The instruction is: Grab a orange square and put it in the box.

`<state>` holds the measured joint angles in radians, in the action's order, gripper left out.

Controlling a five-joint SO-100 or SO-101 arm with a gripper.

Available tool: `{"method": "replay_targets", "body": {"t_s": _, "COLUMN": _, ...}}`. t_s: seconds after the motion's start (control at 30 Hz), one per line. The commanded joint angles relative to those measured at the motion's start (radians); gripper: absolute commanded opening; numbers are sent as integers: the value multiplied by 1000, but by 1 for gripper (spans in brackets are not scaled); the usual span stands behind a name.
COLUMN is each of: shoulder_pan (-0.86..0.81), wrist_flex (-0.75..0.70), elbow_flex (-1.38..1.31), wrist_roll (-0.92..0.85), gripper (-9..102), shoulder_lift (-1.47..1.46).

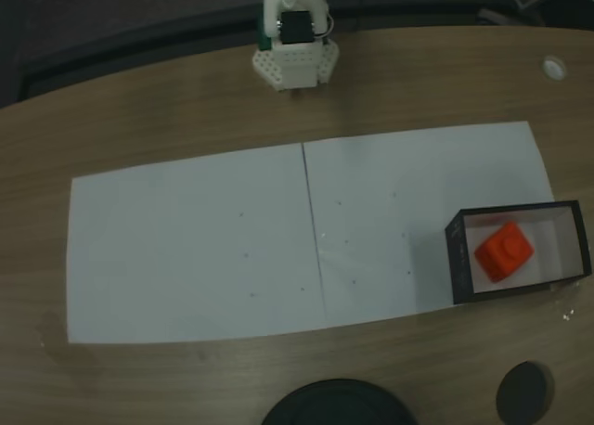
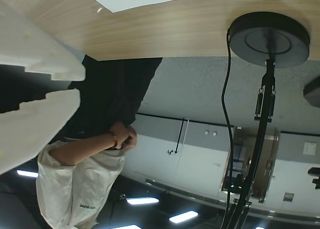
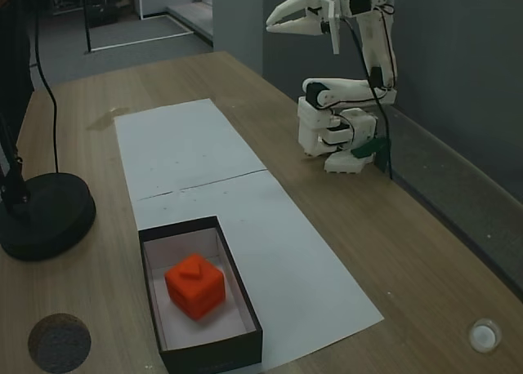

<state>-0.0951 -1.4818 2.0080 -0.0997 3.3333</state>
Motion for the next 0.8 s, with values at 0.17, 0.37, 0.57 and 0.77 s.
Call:
{"method": "replay_targets", "body": {"t_s": 0.17, "shoulder_pan": -6, "wrist_flex": 127, "elbow_flex": 259, "wrist_roll": -2, "gripper": 0, "shoulder_lift": 133}}
{"method": "replay_targets", "body": {"t_s": 0.37, "shoulder_pan": -17, "wrist_flex": 247, "elbow_flex": 446, "wrist_roll": -2, "gripper": 0, "shoulder_lift": 141}}
{"method": "replay_targets", "body": {"t_s": 0.57, "shoulder_pan": -25, "wrist_flex": 367, "elbow_flex": 811, "wrist_roll": 6, "gripper": 0, "shoulder_lift": 143}}
{"method": "replay_targets", "body": {"t_s": 0.77, "shoulder_pan": -46, "wrist_flex": 402, "elbow_flex": 1051, "wrist_roll": 46, "gripper": 0, "shoulder_lift": 143}}
